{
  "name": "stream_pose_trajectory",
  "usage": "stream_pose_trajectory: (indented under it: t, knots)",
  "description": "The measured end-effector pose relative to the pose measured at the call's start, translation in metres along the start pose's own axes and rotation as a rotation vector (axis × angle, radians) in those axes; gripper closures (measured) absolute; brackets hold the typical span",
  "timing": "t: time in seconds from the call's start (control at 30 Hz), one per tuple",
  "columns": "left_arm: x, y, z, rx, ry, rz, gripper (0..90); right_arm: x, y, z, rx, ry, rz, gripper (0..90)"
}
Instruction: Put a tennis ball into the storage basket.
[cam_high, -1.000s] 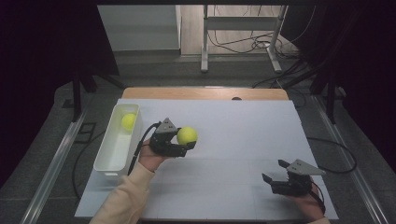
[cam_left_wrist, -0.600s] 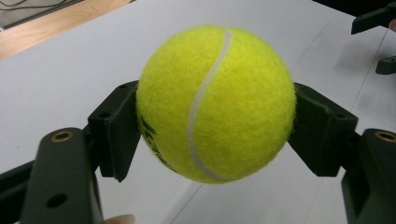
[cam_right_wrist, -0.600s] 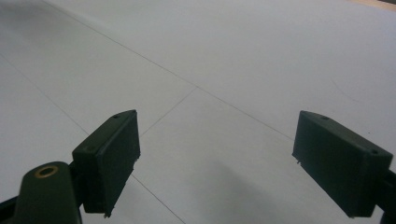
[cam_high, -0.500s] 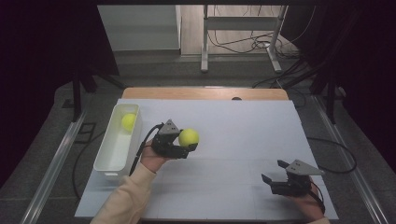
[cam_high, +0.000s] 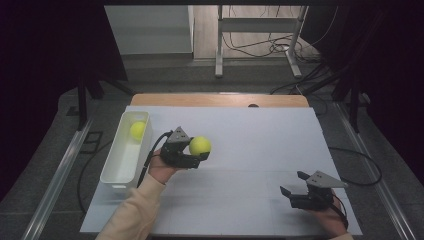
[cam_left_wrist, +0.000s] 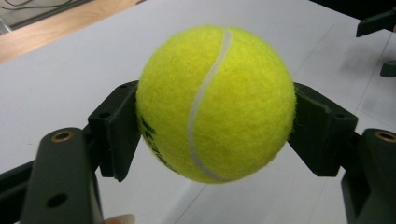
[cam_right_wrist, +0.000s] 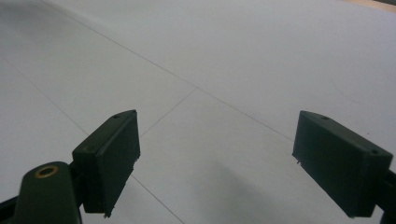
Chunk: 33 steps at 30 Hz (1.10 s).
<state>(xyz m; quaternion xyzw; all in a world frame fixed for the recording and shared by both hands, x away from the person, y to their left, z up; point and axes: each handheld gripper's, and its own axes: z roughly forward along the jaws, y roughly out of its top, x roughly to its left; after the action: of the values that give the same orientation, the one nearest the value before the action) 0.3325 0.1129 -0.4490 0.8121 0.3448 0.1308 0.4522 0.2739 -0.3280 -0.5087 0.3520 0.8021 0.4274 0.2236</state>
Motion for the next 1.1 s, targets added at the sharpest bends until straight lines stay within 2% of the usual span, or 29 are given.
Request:
stream_pose_trajectory:
  t: [0.73, 1.1]
  knots:
    - [0.016, -0.008, -0.024, -0.025, 0.059, -0.045, 25.7, 0.0, 0.0, 0.0, -0.001, -0.002, 0.003, 15.6]
    - [0.025, -0.014, -0.045, -0.049, 0.105, -0.078, 25.8, 0.0, 0.001, 0.0, -0.002, -0.002, 0.003, 15.6]
